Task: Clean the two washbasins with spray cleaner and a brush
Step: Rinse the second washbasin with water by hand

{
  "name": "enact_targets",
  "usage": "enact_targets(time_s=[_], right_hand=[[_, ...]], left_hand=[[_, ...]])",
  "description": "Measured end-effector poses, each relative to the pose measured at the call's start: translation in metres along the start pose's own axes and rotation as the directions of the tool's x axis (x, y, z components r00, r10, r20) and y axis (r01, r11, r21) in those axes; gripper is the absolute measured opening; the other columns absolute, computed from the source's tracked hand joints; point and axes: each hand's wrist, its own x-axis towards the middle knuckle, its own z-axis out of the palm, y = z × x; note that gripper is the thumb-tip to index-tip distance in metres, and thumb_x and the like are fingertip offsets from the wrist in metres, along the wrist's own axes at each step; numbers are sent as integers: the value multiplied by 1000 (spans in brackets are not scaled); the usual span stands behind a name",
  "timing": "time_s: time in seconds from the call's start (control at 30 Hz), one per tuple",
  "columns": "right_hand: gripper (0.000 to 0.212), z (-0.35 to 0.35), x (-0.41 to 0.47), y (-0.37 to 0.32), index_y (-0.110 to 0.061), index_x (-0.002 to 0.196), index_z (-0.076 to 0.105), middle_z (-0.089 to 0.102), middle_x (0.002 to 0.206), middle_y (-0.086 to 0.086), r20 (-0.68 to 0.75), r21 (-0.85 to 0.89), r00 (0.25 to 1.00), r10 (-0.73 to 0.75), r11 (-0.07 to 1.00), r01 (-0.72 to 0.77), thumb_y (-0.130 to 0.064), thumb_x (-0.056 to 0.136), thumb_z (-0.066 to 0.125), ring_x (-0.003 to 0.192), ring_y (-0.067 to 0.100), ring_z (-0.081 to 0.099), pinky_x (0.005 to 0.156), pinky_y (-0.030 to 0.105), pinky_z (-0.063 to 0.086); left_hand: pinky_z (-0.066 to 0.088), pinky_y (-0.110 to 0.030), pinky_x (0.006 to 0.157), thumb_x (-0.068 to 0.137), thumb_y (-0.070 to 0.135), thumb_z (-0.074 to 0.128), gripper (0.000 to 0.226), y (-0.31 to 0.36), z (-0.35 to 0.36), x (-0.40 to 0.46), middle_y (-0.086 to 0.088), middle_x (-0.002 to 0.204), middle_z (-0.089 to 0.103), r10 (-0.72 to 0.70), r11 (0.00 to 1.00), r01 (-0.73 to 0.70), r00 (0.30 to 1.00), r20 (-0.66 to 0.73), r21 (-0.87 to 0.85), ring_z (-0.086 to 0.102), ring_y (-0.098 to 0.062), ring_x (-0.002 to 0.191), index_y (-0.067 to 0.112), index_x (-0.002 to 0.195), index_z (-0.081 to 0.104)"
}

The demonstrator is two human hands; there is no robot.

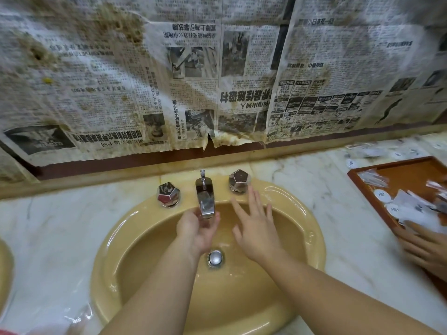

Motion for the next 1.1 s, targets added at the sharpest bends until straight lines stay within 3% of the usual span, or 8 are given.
enact_targets(time_s=[0.17,0.4,0.6,0.73,0.83,0.97,1.03,1.1], right_hand=[[84,-1,-15,9,-21,164,-2,-14,170,7,23,61,988,154,986,-156,-41,99,48,155,23,-20,127,53,0],[101,-12,8,15,-8,162,-1,-9,171,10,16,105,959,282,954,-282,-47,92,59,156,27,-15,126,54,0],[128,-23,67,27,-7,161,-7,-12,170,10,69,87,952,299,949,-305,-67,77,70,156,28,-15,124,59,-2],[122,1,69,13,-8,162,-4,-13,169,14,74,-41,961,268,963,-266,-76,77,52,155,32,-17,122,63,-7],[116,20,48,-18,-1,161,1,-12,167,24,15,-15,969,248,969,-248,-66,80,55,154,38,-17,124,55,-7],[119,12,58,-3,1,160,12,-10,169,19,24,-96,965,260,962,-257,-62,78,71,156,34,-13,125,55,1],[118,10,58,-11,1,160,11,-10,169,17,24,-56,950,311,949,-309,-60,79,72,156,32,-13,125,56,1],[125,15,52,-30,6,158,5,-11,167,23,37,-13,941,338,941,-337,-63,77,71,155,37,-14,125,56,-5]], left_hand=[[59,-28,72,107,20,44,30,-6,-16,-11,-16,91,71,-167,977,185,972,164,-101,68,-22,80,-3,116,61],[51,-23,68,103,9,39,18,25,-34,-31,-2,77,59,41,965,-37,999,8,-259,57,-13,68,6,105,57],[46,-23,57,104,14,38,28,45,57,-76,-3,67,50,349,936,-351,913,212,-28,49,-16,58,11,79,51],[60,-29,78,106,15,42,31,11,105,-60,-16,88,71,211,830,-364,907,365,423,70,-22,80,-1,94,66],[59,-26,75,101,13,47,28,6,93,-44,-16,96,75,281,734,-414,907,315,538,72,-20,81,1,94,71],[58,-30,79,100,16,48,28,24,48,-46,-5,89,76,649,507,-676,708,280,535,71,-17,86,10,91,74],[53,-29,78,99,16,49,25,23,25,-45,0,83,71,721,506,-686,669,180,523,66,-14,80,12,87,71],[48,-30,75,99,16,48,23,16,8,-34,1,78,65,699,590,-631,712,72,503,60,-15,76,11,85,66]])
